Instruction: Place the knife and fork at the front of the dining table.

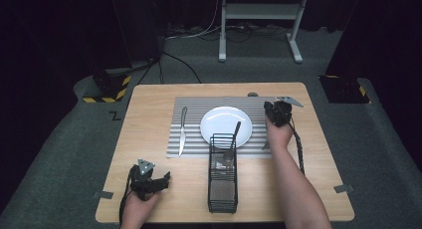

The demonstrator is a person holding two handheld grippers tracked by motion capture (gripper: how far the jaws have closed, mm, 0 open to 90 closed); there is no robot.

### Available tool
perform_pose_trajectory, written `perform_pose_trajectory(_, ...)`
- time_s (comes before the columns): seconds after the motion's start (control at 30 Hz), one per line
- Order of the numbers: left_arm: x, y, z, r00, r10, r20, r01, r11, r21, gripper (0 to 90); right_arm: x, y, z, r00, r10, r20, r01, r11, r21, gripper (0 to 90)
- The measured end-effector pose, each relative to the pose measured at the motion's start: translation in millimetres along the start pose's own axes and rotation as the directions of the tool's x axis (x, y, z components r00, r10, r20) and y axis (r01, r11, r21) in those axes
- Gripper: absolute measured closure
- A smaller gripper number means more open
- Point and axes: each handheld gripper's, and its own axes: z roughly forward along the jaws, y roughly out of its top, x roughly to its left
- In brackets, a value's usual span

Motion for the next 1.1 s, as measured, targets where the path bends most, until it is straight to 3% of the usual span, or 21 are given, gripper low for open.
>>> perform_pose_trajectory(0.2,0.0,0.0,0.0,1.0000,0.000,0.000,0.000,1.0000,0.000,14.0,5.2,-1.1,1.3,0.9999,-0.010,-0.002,0.010,1.000,0.003,86.0)
perform_pose_trajectory(0.7,0.2,0.1,0.0,1.0000,-0.001,0.001,0.001,1.0000,0.000,14.0,0.1,1.5,-2.9,0.9994,-0.027,0.023,0.027,0.999,0.027,83.9)
perform_pose_trajectory(1.1,0.2,0.1,0.0,1.0000,-0.001,0.000,0.001,1.0000,0.000,14.1,3.6,-8.7,-38.8,0.9914,-0.129,0.022,0.128,0.991,0.041,84.4)
